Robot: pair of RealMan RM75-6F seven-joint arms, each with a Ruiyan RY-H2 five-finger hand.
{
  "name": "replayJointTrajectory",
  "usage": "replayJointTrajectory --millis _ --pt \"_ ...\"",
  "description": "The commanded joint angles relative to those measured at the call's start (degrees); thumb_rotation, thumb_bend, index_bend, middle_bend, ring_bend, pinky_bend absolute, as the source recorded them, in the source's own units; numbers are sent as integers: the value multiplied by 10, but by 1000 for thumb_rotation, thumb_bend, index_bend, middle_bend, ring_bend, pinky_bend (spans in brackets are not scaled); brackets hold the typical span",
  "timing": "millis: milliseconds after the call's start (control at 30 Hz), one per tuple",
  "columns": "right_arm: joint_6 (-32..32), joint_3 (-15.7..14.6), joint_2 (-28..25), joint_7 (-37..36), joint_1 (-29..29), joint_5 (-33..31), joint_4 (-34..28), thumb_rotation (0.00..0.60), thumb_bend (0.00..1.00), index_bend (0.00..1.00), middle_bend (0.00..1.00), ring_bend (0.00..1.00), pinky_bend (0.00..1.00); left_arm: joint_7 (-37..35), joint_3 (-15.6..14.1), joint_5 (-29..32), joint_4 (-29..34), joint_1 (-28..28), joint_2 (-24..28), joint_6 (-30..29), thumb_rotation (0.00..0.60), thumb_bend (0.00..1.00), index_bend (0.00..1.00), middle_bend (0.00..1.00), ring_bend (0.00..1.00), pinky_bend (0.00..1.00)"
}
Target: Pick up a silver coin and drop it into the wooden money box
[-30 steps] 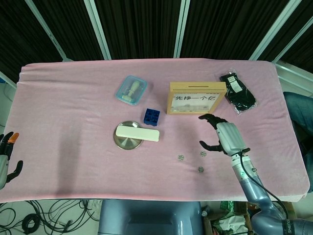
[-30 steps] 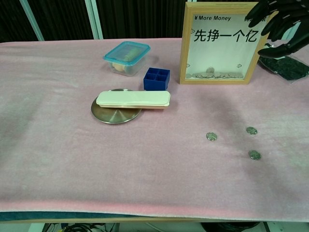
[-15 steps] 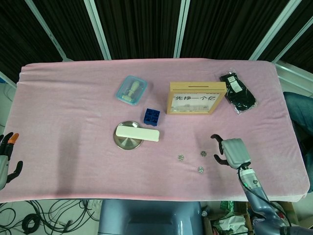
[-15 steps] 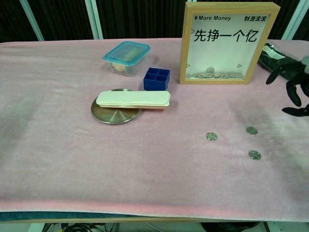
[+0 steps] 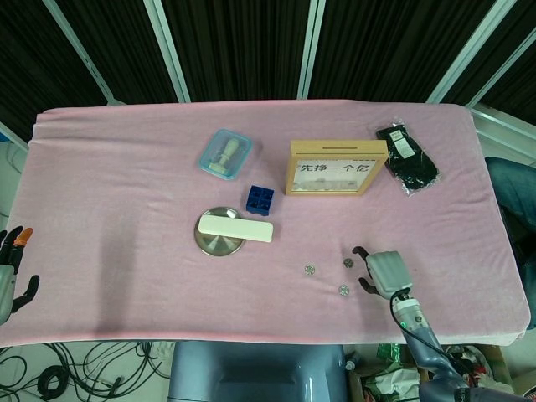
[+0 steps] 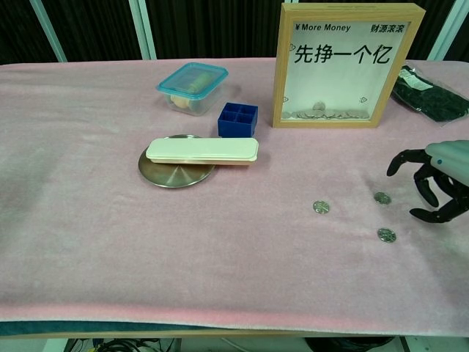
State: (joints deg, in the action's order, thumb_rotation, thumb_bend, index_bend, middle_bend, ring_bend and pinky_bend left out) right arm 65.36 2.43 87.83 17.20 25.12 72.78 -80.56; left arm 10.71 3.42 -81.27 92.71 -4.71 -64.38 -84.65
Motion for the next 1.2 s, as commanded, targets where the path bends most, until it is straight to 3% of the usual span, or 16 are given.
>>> replayJointTrajectory --millis 33,433,1200 --pt "-3 1 8 -1 0 1 9 600 239 297 689 777 798 1 0 0 0 0 0 1 600 403 64 42 0 0" --pt "-11 3 27 -22 -4 9 42 600 312 346 698 788 804 2 0 1 -1 0 -1 -1 600 403 65 42 0 0" --pt "-19 17 55 -36 1 20 71 600 312 383 702 791 805 4 1 3 -1 0 -1 0 600 403 65 42 0 0"
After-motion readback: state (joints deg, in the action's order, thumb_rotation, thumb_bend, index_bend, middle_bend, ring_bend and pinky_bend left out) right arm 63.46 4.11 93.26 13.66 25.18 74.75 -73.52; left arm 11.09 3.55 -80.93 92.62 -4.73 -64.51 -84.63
